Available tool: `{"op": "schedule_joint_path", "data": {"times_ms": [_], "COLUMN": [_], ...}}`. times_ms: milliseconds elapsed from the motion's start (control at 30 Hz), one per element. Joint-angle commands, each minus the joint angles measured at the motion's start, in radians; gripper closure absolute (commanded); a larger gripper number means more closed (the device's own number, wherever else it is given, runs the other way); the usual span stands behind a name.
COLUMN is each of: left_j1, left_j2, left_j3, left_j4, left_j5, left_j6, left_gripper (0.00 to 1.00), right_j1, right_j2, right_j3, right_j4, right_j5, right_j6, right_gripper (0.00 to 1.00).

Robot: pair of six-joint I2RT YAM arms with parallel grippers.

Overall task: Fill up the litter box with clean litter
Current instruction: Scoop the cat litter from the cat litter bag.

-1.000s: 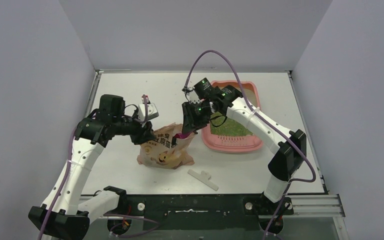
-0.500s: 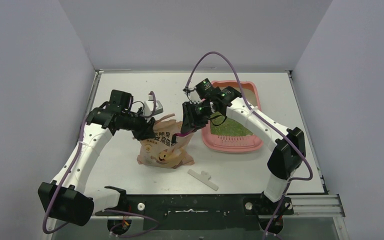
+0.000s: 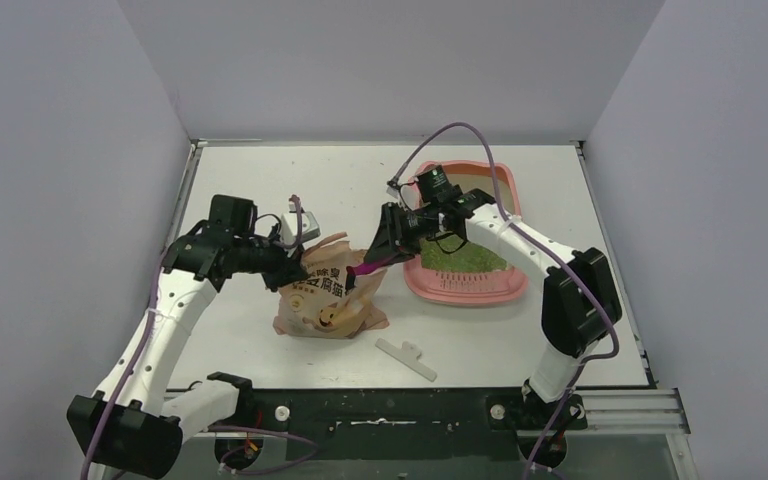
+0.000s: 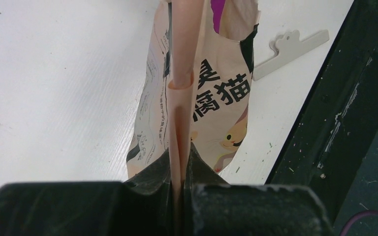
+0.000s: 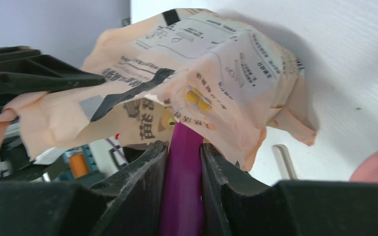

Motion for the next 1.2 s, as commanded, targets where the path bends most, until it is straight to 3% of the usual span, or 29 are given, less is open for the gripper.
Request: {"op": "schedule_joint_path", "data": {"times_ms": [0, 300, 667, 767, 967, 1167], "left_j1": [0.001, 0.002, 0.003, 0.002, 0.003, 0.003], "left_j2": [-0.072, -0.148, -0.252, -0.264, -0.270, -0.266], "left_j3": [-0.031, -0.093, -0.181, -0.193, -0.188, -0.173], "left_j4": [0.149, 0.239, 0.329, 0.339, 0.351, 0.349], "left_j5": [0.103, 0.109, 0.111, 0.111, 0.120, 0.129], "left_j6": [-0.043, -0.083, -0.077, -0.079, -0.093, -0.097], "left_gripper": [1.00, 1.00, 1.00, 1.00, 1.00, 1.00], "right_j1": [-0.038, -0.124, -0.236, -0.267, -0.279, -0.209], "right_j2": [-0.112, -0.184, -0.265, -0.284, -0.290, -0.226], "right_j3": [-0.074, -0.236, -0.343, -0.339, -0.258, -0.061], "right_j4": [0.329, 0.640, 0.688, 0.613, 0.278, -0.125], "right_j5": [-0.194, -0.287, -0.337, -0.352, -0.333, -0.137], "right_j6": [0.168, 0.384, 0.425, 0.361, 0.137, -0.144], "right_gripper": [1.00, 1.00, 1.00, 1.00, 1.00, 1.00]}}
